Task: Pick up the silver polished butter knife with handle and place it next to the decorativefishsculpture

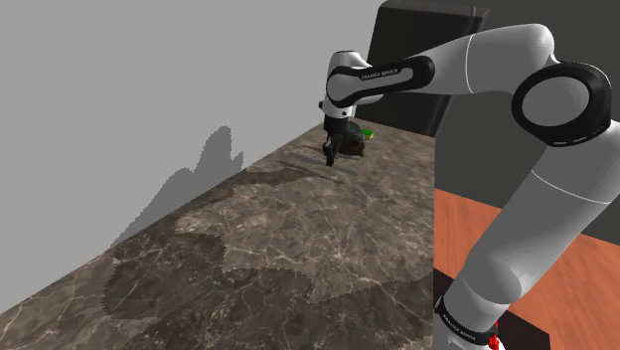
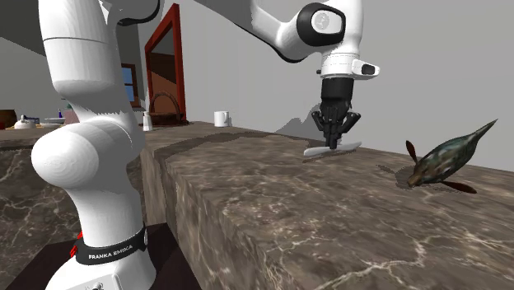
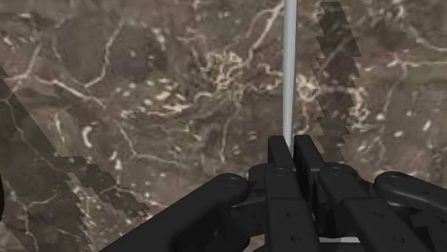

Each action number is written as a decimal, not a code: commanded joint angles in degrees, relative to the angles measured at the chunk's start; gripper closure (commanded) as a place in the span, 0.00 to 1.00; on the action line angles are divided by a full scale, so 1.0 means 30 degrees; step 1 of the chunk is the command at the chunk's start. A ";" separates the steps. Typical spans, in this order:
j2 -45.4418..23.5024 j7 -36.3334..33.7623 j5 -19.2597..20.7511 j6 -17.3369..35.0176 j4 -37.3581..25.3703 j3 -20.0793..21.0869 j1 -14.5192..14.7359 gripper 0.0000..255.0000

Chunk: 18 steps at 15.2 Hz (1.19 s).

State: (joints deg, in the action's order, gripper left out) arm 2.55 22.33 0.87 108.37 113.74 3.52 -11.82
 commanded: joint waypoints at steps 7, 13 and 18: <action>0.0071 0.0005 -0.0008 -0.0633 -0.0563 0.0003 0.0003 0.00; 0.0136 0.0013 -0.0020 -0.2415 -0.2281 0.0014 0.0014 0.00; 0.0134 0.0013 -0.0020 -0.2415 -0.2282 0.0014 0.0014 0.00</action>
